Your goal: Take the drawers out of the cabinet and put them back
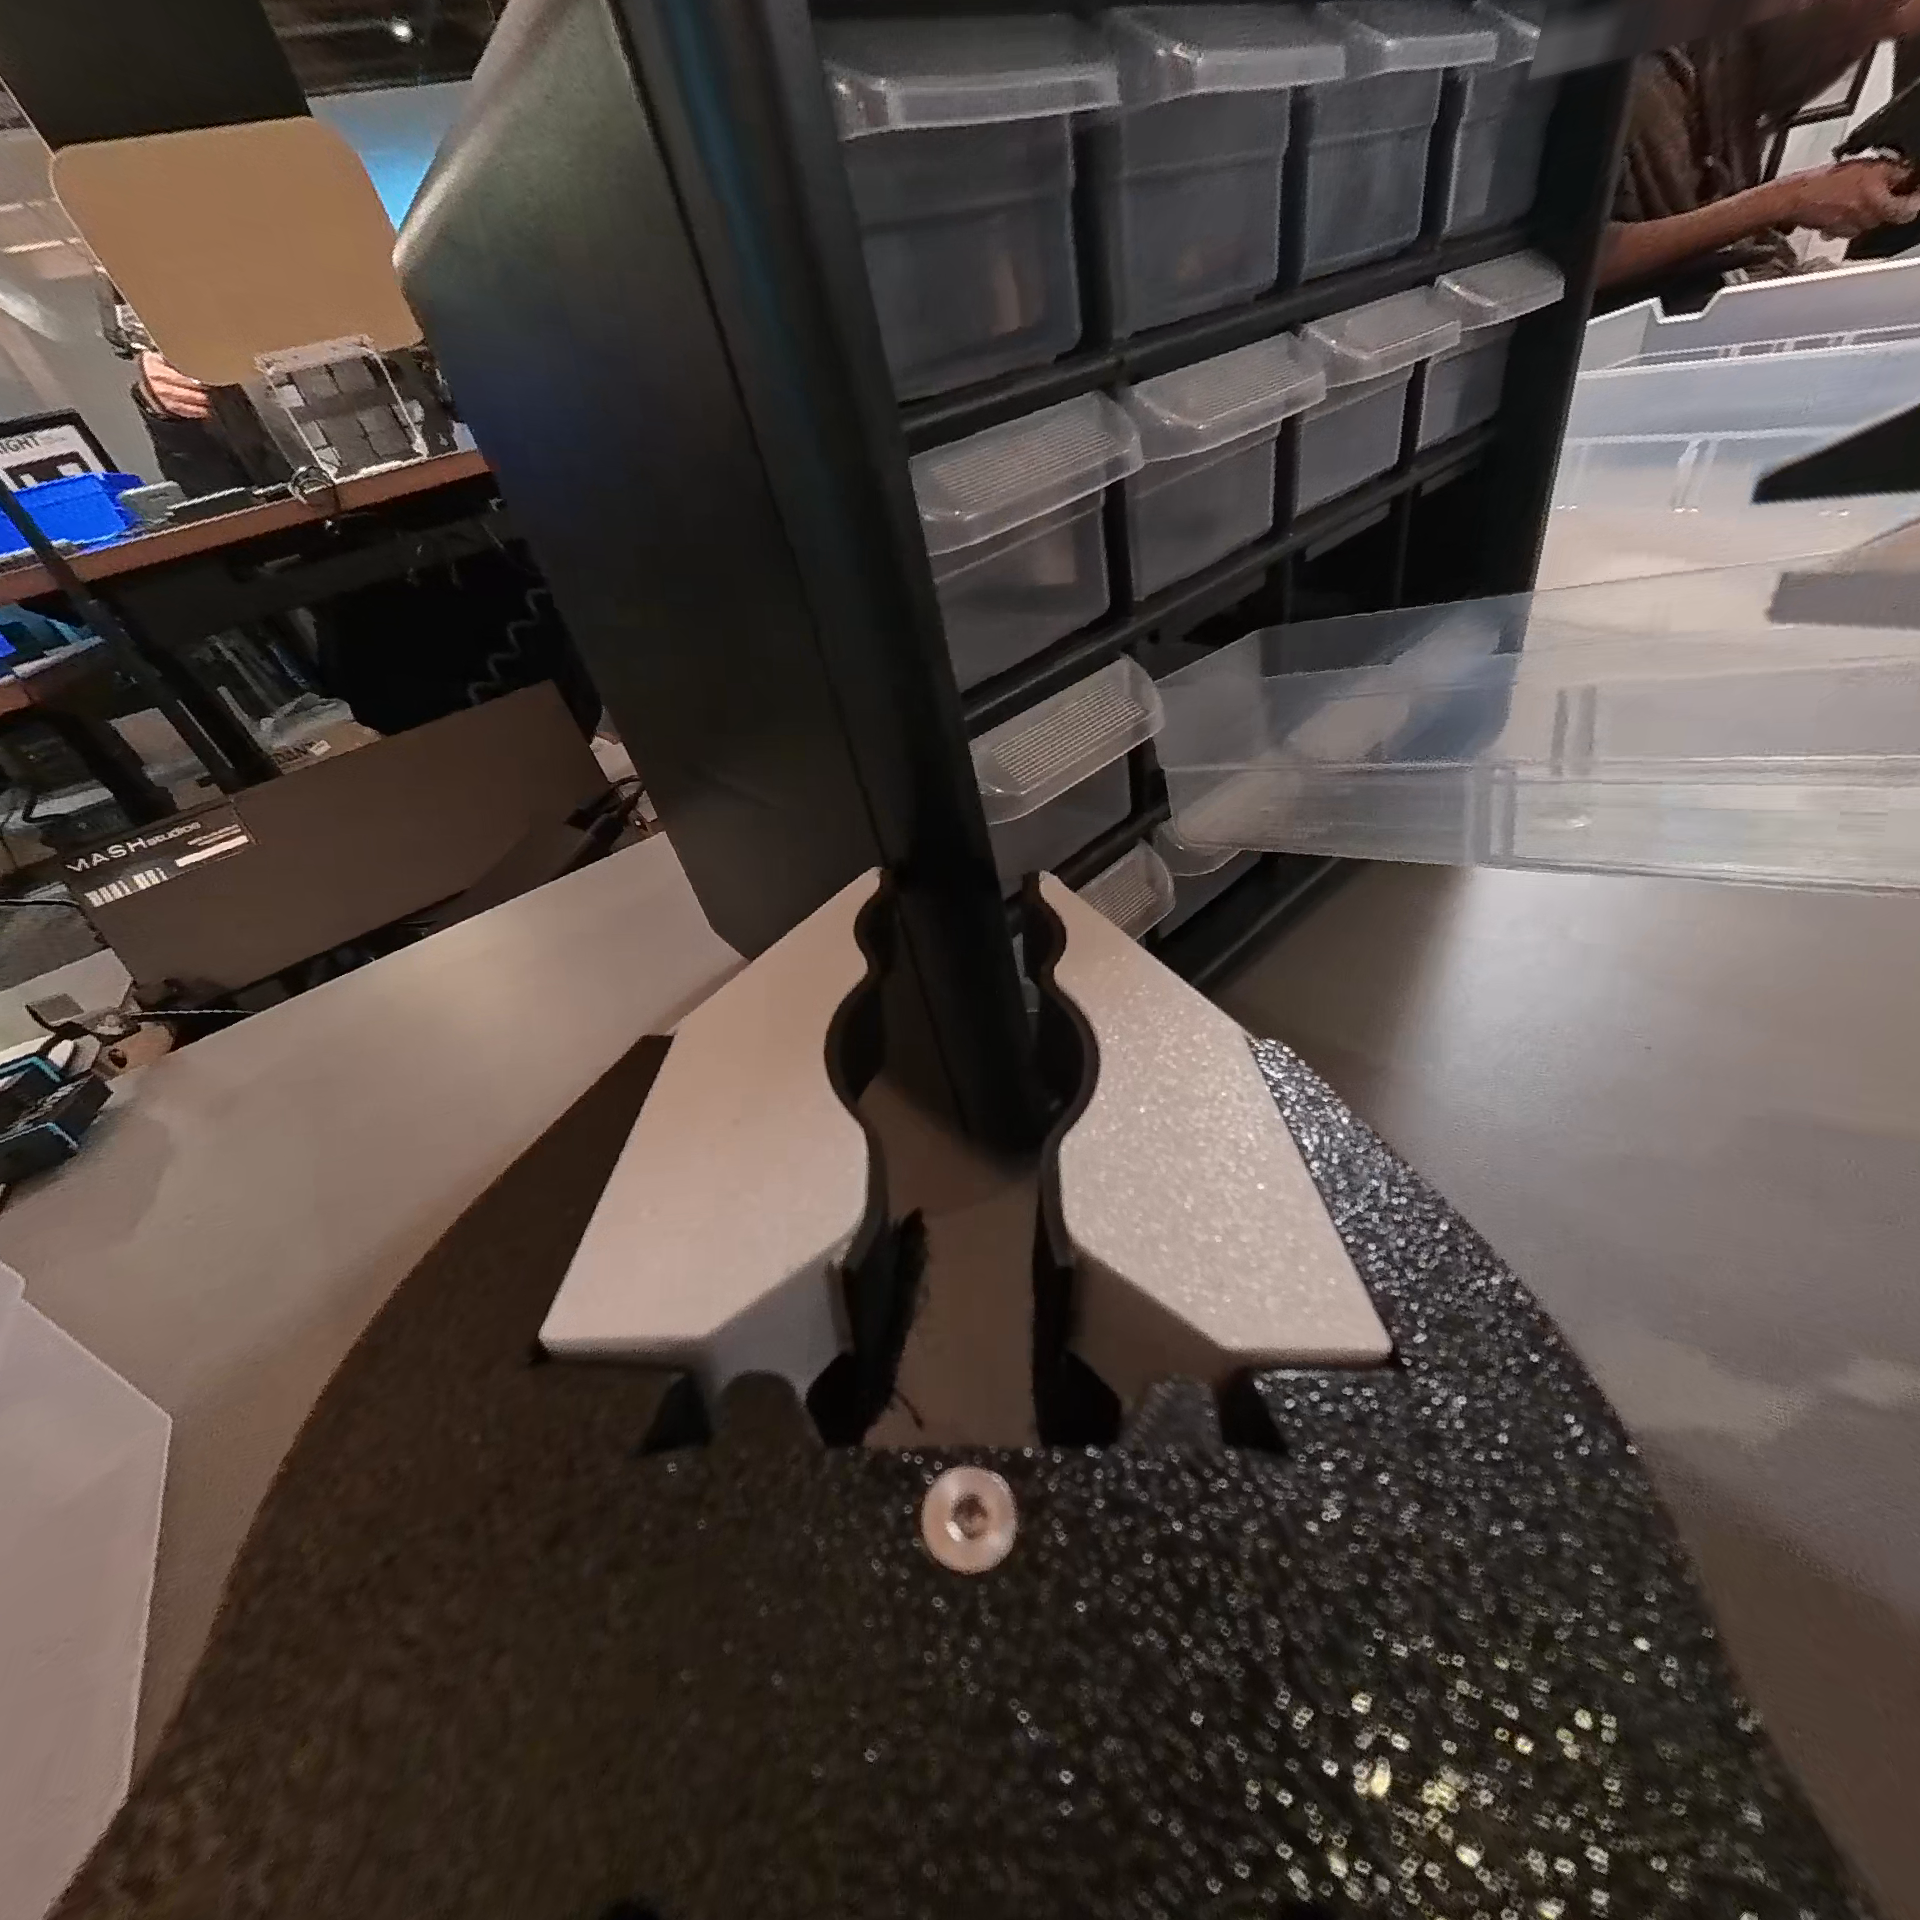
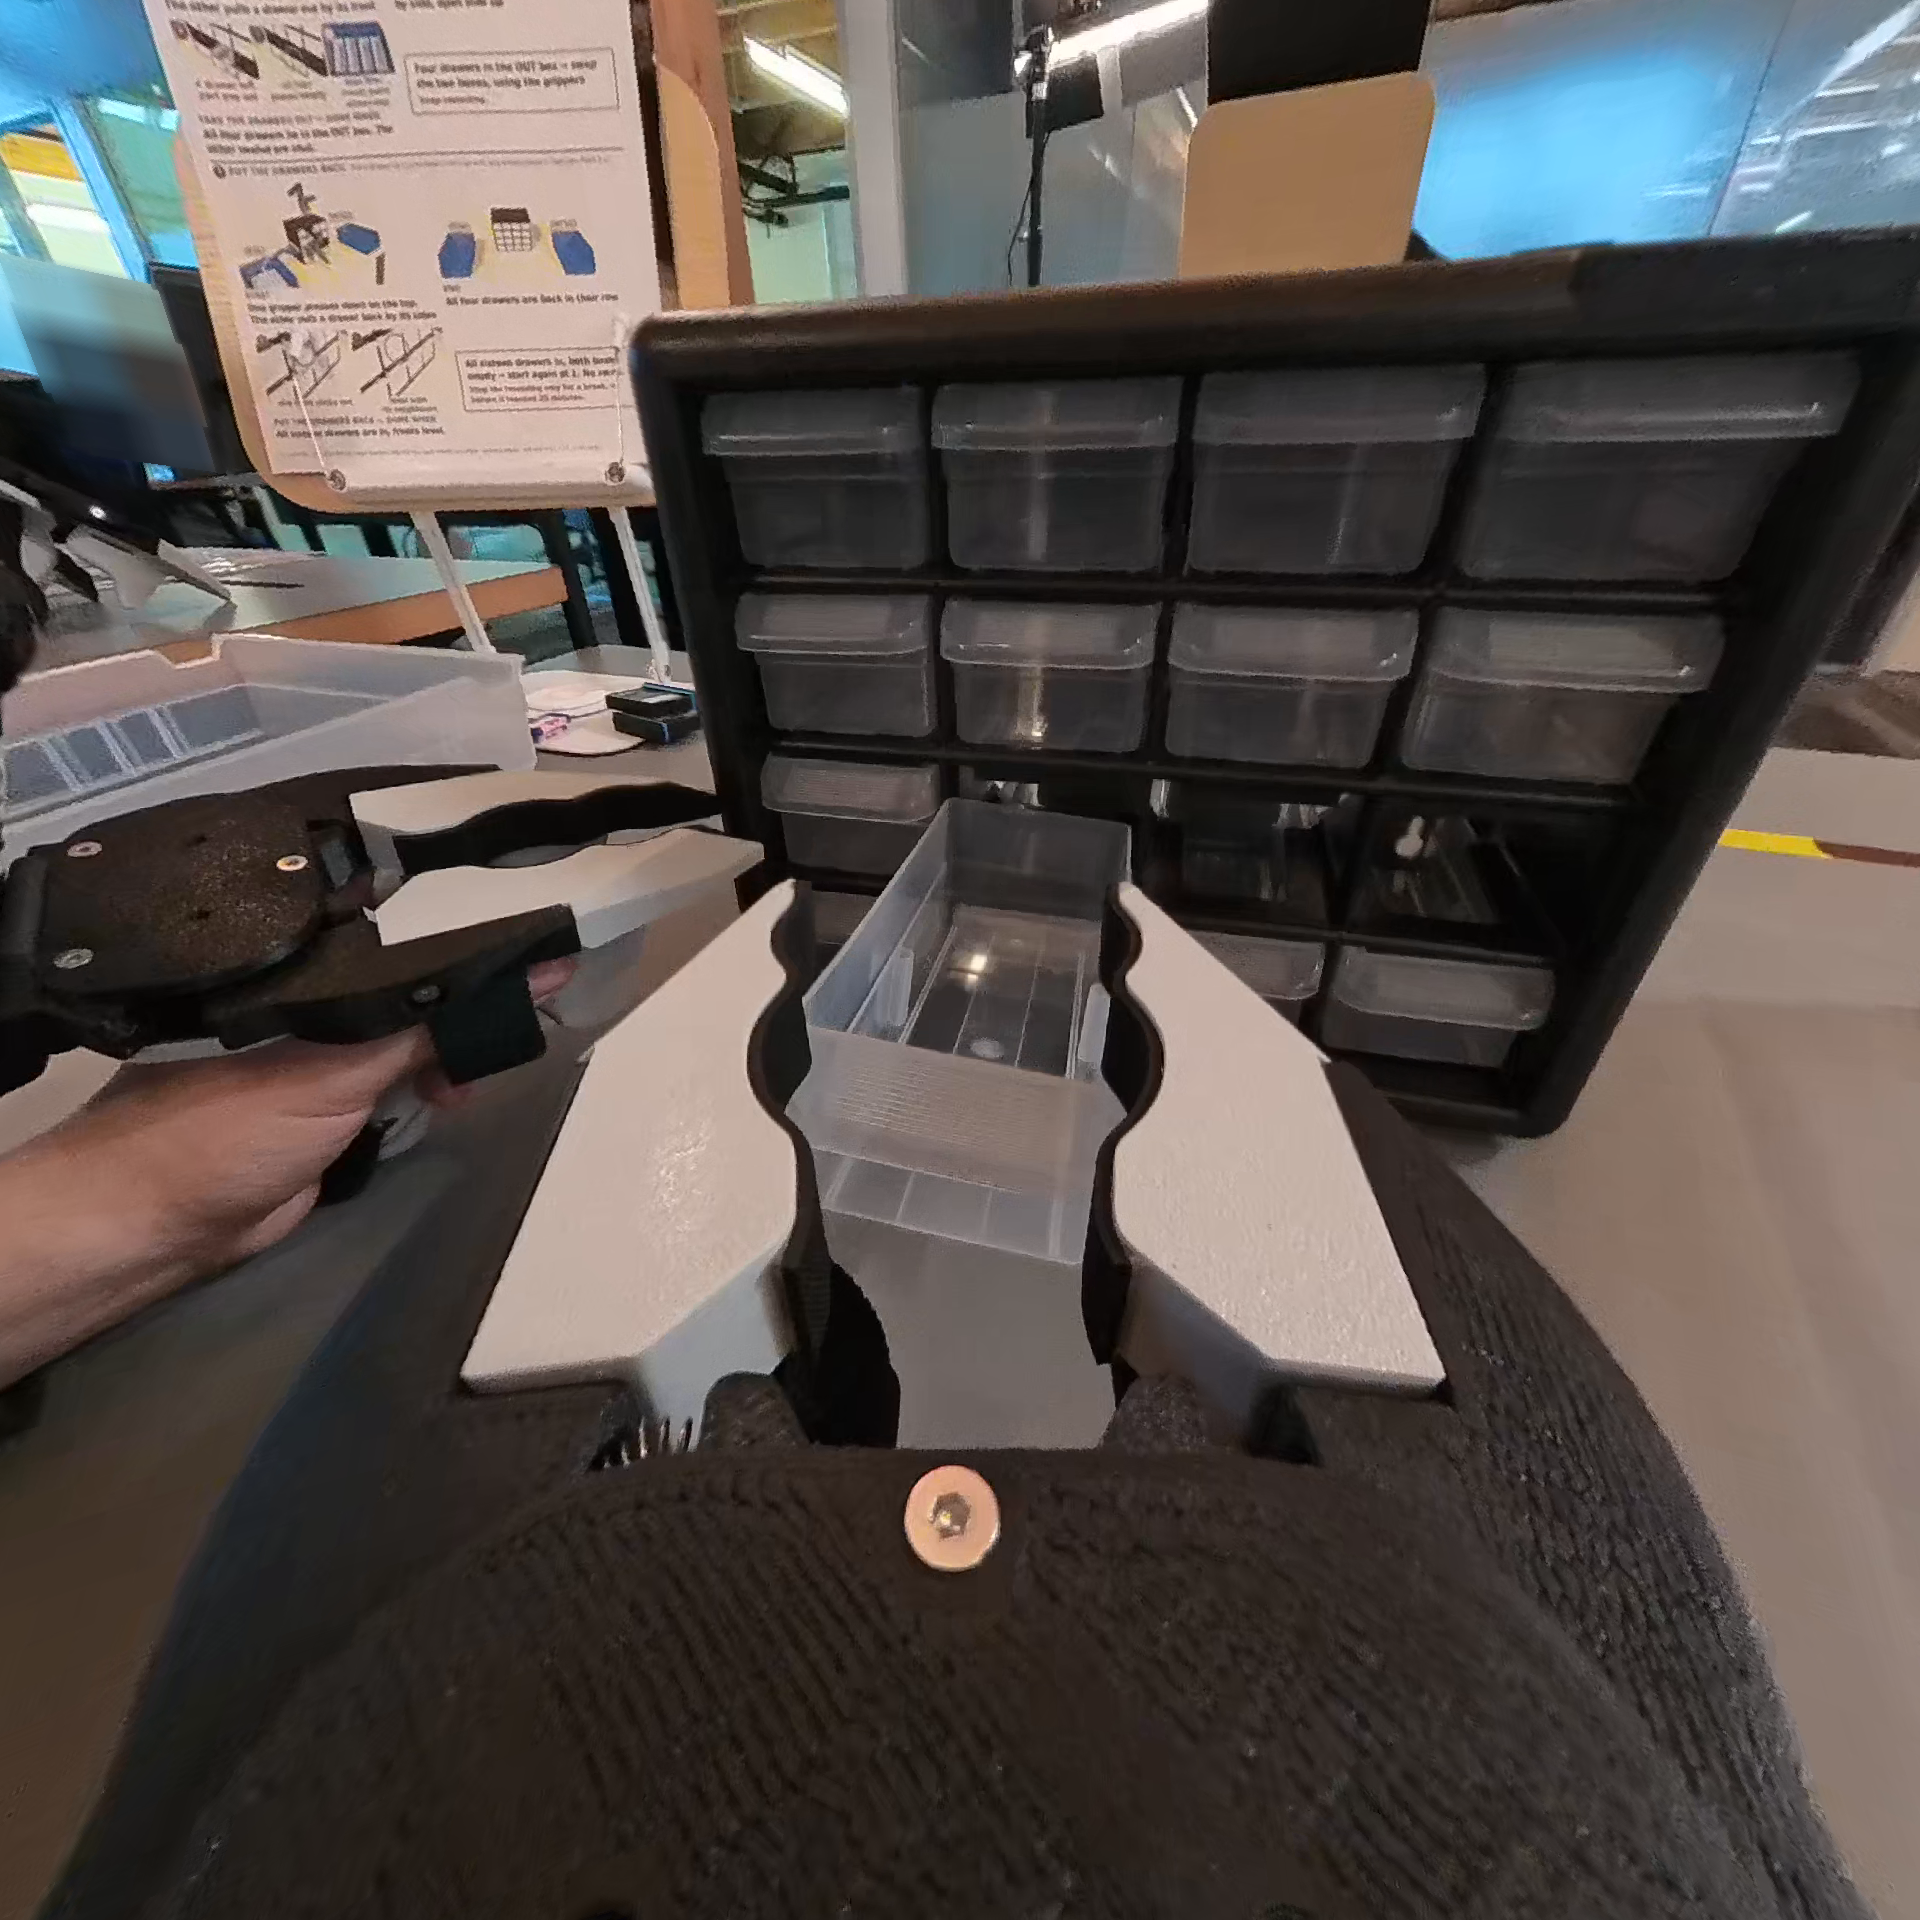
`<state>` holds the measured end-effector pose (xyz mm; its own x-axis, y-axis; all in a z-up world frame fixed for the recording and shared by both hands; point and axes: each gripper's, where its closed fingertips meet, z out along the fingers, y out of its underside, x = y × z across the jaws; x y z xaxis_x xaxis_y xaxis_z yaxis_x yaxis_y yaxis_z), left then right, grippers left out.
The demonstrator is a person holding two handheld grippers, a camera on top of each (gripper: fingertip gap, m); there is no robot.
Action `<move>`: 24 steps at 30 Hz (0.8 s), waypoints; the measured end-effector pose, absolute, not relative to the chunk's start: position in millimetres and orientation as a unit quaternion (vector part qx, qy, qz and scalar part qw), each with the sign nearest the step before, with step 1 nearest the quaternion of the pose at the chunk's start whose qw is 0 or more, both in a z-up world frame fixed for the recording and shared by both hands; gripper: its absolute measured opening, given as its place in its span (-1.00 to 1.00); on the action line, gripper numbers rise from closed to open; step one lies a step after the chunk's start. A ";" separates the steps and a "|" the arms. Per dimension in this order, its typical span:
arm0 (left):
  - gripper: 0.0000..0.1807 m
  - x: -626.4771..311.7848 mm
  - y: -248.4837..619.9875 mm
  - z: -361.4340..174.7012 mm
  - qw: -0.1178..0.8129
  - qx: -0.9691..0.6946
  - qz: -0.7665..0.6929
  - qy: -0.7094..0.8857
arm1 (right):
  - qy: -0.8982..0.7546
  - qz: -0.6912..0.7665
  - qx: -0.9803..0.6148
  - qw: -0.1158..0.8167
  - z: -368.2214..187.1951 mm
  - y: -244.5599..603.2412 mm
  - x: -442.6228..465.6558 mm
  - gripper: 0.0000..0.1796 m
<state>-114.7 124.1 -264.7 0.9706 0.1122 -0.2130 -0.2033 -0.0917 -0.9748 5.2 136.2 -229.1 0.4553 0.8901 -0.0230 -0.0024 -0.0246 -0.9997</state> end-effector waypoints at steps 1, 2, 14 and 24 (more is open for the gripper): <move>-0.76 -114.6 124.1 -264.6 0.673 -0.729 0.119 0.032 | -0.362 0.377 -0.612 0.594 -230.8 136.5 6.2 -0.39; -0.76 -114.5 124.1 -264.7 0.673 -0.729 0.119 0.032 | -0.362 0.377 -0.613 0.592 -232.3 136.5 6.8 -0.39; -0.76 -114.0 123.9 -264.6 0.673 -0.729 0.118 0.032 | -0.455 0.369 -0.669 0.457 -291.2 116.2 22.2 -0.56; -0.75 -113.5 123.8 -264.5 0.673 -0.729 0.117 0.033 | -0.837 0.066 -0.404 0.364 -332.5 66.9 47.1 -0.37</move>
